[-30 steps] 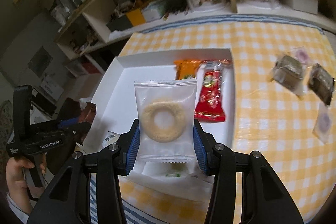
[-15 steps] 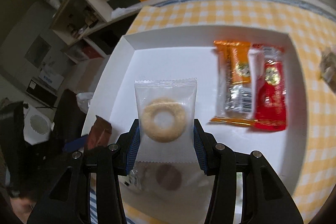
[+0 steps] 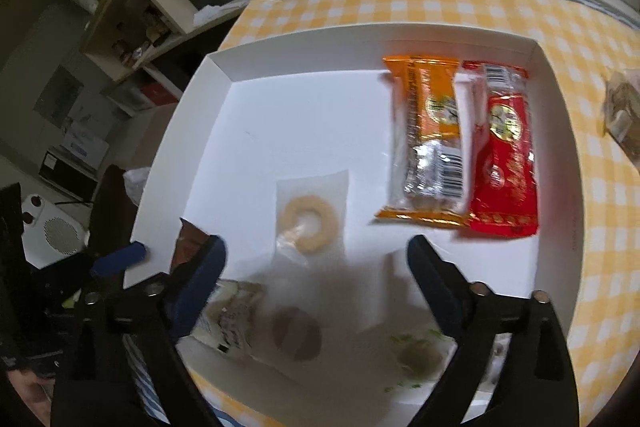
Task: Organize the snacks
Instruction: 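Lower both packets into the tray and open both tools, then withdraw both tools from the tray toward the silver-wrapped cakes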
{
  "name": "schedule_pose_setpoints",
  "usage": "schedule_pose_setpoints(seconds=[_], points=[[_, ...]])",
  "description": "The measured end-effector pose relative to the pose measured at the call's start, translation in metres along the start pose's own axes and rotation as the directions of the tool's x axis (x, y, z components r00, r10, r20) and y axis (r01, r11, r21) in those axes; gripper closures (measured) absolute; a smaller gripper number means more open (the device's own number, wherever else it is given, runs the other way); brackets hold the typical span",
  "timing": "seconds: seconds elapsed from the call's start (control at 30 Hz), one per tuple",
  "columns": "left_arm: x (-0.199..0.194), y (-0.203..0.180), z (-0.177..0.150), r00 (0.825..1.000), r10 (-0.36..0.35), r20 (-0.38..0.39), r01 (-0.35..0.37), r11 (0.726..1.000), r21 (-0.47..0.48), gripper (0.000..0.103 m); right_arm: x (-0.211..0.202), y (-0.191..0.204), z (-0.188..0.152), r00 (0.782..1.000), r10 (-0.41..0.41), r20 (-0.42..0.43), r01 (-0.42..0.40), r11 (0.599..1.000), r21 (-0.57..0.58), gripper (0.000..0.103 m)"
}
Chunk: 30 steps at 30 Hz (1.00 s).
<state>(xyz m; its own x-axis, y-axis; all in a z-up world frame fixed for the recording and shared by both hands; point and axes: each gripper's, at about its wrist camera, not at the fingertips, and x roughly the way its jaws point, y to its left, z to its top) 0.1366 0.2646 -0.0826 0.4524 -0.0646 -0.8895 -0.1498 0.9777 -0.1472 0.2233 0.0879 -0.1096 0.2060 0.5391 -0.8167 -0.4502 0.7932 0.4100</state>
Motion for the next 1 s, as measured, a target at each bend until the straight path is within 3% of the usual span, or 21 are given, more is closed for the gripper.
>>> schedule_pose_setpoints(seconds=[0.23,0.37,0.57,1.0], points=[[-0.008,-0.005,-0.001,1.0,-0.019,0.012,0.019,1.0,0.01,0.024,-0.01,-0.006,-0.005,0.999,-0.028,0.014,0.028,1.0,-0.009,0.0],[-0.014,-0.01,-0.003,1.0,-0.01,0.024,0.009,1.0,0.021,0.01,-0.016,-0.006,-0.007,0.999,-0.035,0.021,0.035,0.999,-0.018,0.0],[-0.024,-0.014,-0.005,0.999,-0.007,0.044,0.006,1.0,0.025,0.0,-0.028,-0.006,-0.009,0.998,-0.046,0.034,0.047,0.998,-0.029,0.0],[-0.051,-0.023,-0.008,0.996,-0.02,0.092,0.015,0.999,0.052,0.0,-0.075,-0.009,-0.014,0.994,-0.063,0.085,0.066,0.997,-0.037,0.0]])
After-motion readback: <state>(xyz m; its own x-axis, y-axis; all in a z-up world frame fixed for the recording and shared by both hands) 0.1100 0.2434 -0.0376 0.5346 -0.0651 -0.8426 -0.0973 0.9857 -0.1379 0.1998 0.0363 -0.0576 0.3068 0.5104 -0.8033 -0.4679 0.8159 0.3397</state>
